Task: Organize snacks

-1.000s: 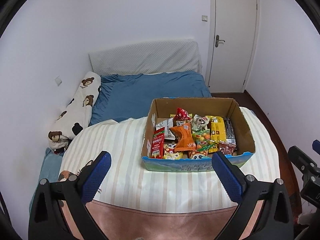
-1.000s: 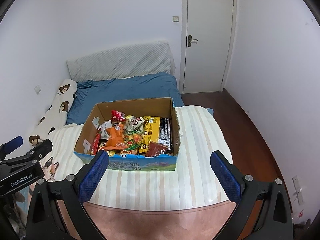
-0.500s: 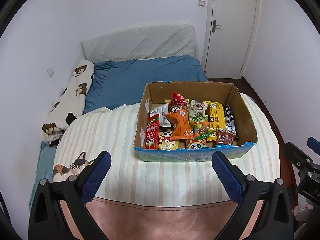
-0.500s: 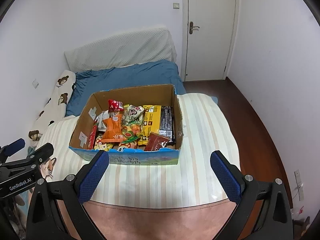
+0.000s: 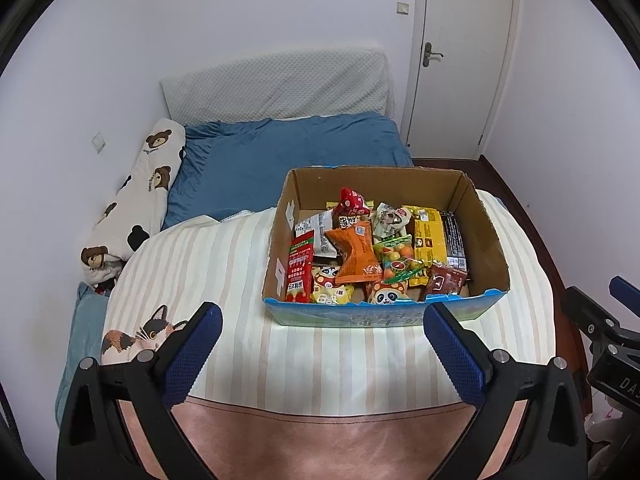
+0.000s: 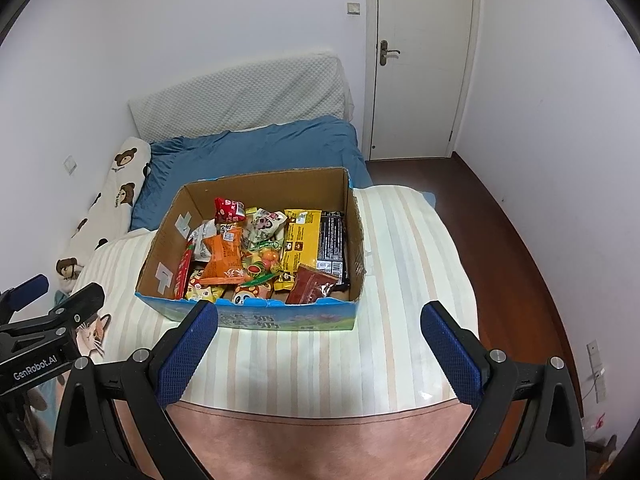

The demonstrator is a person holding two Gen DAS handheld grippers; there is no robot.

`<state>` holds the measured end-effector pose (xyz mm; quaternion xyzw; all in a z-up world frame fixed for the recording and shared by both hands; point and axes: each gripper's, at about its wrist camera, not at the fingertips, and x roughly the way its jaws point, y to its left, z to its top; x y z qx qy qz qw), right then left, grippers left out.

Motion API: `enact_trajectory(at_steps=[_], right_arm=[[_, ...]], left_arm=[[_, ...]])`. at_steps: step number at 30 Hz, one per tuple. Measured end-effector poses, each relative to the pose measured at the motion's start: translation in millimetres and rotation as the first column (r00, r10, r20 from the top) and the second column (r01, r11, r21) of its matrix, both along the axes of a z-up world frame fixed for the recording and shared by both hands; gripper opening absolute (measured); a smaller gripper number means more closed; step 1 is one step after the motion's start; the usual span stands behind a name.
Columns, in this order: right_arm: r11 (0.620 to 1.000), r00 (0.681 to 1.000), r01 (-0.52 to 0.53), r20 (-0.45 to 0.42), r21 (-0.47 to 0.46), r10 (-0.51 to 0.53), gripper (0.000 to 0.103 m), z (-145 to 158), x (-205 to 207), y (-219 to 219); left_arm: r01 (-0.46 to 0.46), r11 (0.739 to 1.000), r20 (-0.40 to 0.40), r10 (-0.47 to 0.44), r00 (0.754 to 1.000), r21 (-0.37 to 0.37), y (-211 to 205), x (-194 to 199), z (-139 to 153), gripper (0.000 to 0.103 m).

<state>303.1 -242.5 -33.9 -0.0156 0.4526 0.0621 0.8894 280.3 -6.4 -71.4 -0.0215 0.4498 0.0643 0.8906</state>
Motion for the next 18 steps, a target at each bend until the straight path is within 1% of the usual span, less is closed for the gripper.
enact_trajectory(at_steps=[11, 18], right_arm=[[1.000, 1.000, 0.003, 0.001, 0.004, -0.003, 0.103, 1.7, -0.5, -3.4], [1.000, 1.000, -0.003, 0.002, 0.009, 0.003, 0.103, 5.1, -0.8, -4.4]], left_arm=[[0.005, 1.000, 0.002, -0.005, 1.000, -0.014, -2.2, -1.0, 1.1, 0.103], [0.001, 1.000, 0.007, -0.001, 1.000, -0.009, -2.5, -2.6, 1.1, 0.103]])
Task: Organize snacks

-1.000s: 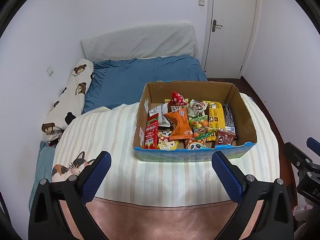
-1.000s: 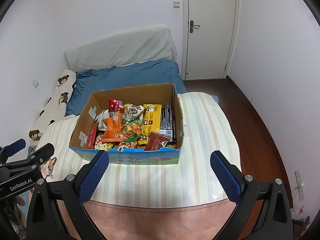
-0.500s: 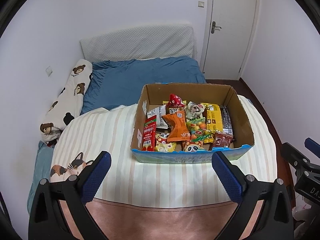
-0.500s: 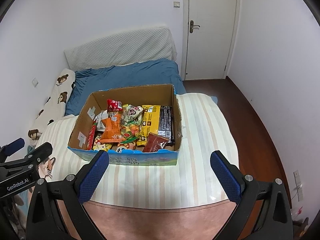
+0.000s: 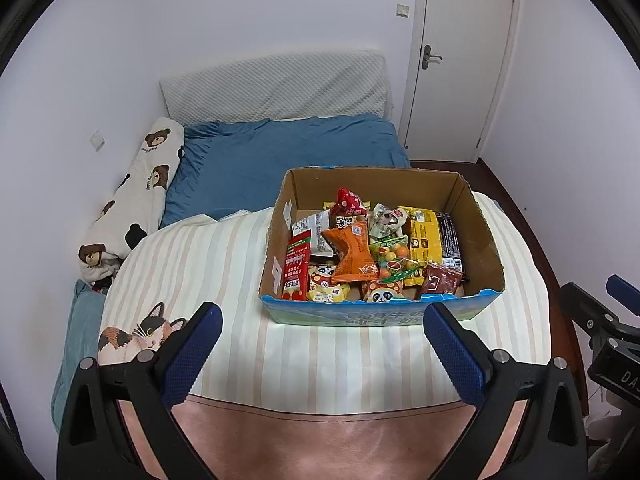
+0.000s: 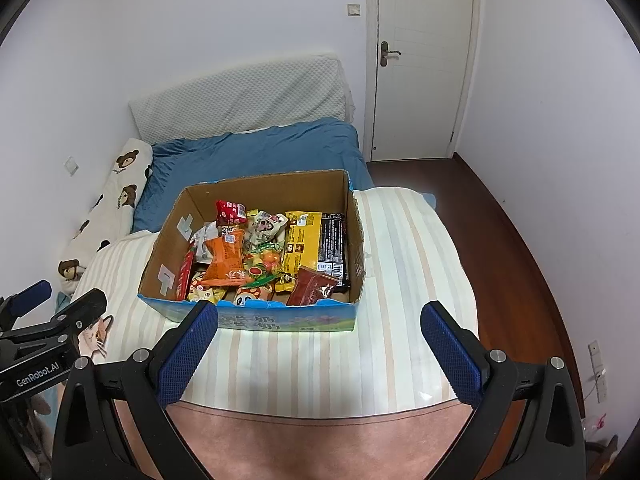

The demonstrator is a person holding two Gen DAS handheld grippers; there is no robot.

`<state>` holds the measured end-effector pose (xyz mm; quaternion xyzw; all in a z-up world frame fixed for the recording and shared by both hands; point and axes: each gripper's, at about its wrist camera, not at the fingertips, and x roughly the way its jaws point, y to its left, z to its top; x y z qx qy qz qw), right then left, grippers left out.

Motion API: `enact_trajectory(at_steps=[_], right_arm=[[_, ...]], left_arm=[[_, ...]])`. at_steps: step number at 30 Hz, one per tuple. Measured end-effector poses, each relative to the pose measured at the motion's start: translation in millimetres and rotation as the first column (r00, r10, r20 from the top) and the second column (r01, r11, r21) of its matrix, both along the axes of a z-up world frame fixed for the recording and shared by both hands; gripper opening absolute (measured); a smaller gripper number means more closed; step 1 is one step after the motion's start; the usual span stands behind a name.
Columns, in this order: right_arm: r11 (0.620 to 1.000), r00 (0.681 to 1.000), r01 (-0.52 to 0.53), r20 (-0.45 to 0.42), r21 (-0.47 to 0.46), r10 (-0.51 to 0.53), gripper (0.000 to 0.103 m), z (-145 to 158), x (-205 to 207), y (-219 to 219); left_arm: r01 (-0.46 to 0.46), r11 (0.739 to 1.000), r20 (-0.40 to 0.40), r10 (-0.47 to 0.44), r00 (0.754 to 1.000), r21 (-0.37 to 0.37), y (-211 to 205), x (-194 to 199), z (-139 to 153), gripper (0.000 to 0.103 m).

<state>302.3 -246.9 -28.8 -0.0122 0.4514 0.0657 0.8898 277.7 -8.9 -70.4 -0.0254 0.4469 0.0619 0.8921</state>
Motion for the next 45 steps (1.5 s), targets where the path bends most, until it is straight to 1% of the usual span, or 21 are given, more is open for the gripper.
enact_trajectory(at_steps=[29, 41, 45], right_arm=[[1.000, 1.000, -0.021, 0.003, 0.005, 0.021, 0.103, 3.4, -3.4, 1.4], [1.000, 1.000, -0.022, -0.001, 0.007, 0.022, 0.103, 3.8, -3.7, 0.9], [1.000, 1.000, -0.021, -0.002, 0.010, 0.021, 0.103, 3.8, -5.6, 0.8]], left_arm=[[-0.003, 1.000, 0.026, 0.003, 1.000, 0.008, -4.9, -6.3, 9.0, 0.103], [-0.002, 1.000, 0.021, 0.002, 1.000, 0.009, -5.0, -6.3, 9.1, 0.103], [-0.002, 1.000, 0.027, 0.001, 1.000, 0.019, -5.6, -6.2, 9.5, 0.103]])
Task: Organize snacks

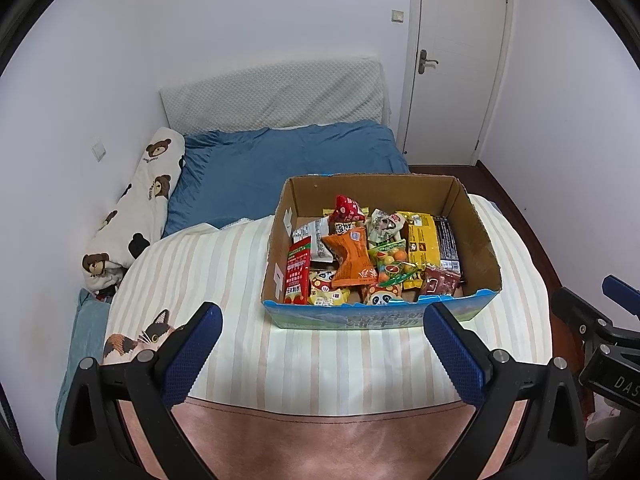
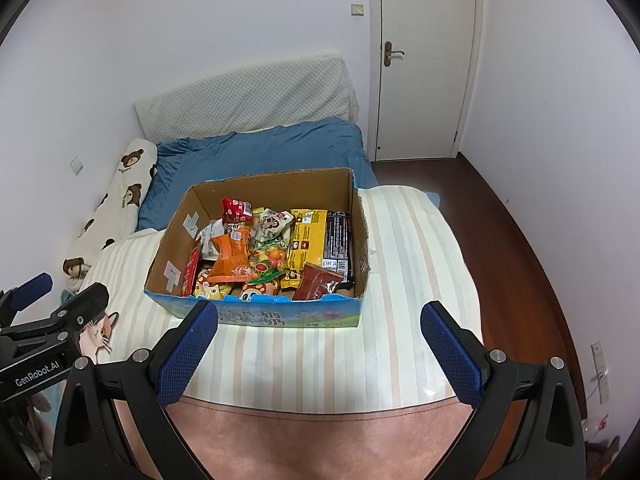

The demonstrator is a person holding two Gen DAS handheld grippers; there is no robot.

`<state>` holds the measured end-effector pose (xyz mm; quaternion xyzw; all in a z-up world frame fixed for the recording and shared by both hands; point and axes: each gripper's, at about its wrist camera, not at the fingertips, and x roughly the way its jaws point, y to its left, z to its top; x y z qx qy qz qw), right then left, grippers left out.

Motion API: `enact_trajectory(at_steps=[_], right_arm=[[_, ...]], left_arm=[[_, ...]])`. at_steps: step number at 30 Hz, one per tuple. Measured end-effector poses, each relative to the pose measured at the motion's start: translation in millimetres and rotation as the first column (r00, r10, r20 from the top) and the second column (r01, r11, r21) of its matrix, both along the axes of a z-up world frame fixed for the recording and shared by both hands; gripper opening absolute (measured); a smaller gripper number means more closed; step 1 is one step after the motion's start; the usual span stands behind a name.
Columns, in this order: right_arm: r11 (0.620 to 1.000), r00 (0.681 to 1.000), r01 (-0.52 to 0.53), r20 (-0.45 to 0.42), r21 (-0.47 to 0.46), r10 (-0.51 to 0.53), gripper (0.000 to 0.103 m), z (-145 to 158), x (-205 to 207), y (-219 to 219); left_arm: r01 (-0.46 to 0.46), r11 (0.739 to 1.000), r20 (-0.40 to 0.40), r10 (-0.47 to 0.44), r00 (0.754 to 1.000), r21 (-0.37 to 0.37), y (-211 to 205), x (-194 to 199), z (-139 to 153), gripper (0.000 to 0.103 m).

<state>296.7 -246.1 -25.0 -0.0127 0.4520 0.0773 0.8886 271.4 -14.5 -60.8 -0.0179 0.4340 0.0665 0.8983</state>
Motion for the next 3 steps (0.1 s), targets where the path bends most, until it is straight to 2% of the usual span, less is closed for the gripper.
enact_trajectory(at_steps=[3], right_arm=[[1.000, 1.000, 0.002, 0.002, 0.000, -0.002, 0.103, 0.7, -0.3, -0.5]], left_arm=[[0.008, 1.000, 0.000, -0.008, 1.000, -0.007, -0.4, -0.7, -0.4, 0.103]])
